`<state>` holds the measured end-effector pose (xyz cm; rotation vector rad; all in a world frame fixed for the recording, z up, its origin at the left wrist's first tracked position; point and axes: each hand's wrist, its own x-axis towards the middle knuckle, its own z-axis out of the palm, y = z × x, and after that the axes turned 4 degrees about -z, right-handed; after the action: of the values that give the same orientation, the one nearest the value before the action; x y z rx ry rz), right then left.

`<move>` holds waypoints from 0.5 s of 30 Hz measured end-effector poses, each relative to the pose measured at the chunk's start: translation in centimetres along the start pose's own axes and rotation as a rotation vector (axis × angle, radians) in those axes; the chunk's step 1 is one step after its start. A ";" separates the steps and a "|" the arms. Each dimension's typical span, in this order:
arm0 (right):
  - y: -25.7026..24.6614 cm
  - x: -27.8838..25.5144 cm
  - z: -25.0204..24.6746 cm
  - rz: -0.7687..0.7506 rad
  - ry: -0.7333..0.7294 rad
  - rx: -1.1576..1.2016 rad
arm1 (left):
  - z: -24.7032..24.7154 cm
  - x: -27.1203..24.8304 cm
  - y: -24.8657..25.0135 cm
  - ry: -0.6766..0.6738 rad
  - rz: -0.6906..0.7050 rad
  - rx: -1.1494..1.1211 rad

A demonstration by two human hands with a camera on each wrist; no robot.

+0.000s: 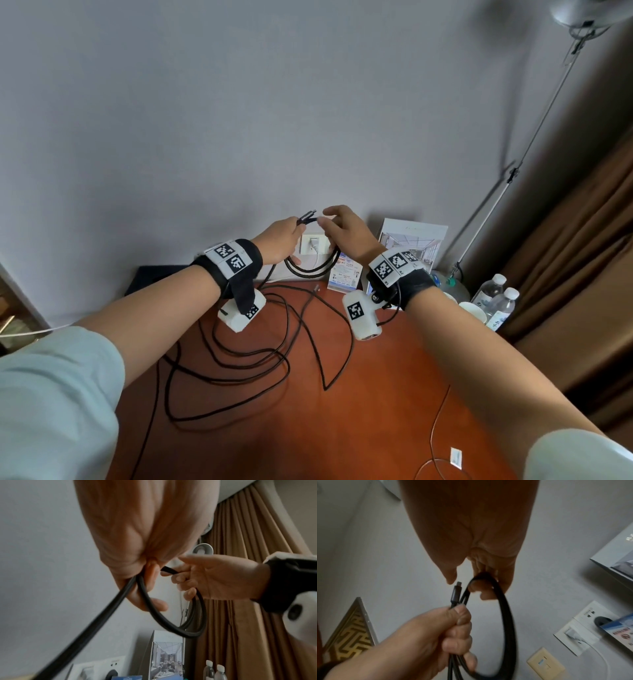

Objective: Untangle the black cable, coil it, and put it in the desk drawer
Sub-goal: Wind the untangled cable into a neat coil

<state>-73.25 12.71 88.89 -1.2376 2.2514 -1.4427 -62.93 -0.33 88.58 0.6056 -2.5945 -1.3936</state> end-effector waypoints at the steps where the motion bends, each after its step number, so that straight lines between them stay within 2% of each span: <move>1: -0.4 0.3 -0.2 -0.011 -0.024 -0.035 | -0.3 -0.2 0.3 -0.001 0.013 0.089; 6: -3.0 1.3 -1.0 0.072 -0.199 -0.119 | -0.7 -0.9 1.4 -0.045 0.019 0.370; 9: -4.3 1.5 0.1 0.116 -0.259 -0.294 | -0.8 -1.2 2.2 -0.042 0.043 0.382; 13: -3.9 1.7 2.1 0.130 -0.153 -0.465 | -0.7 -1.2 2.9 -0.102 0.068 0.551; 15: -3.6 1.4 2.5 0.118 -0.071 -0.473 | -0.8 -0.9 2.8 -0.143 0.079 0.490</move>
<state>-70.81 9.39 90.99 -1.2195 2.6548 -0.8336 -62.67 0.77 91.42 0.4607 -3.0583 -0.7986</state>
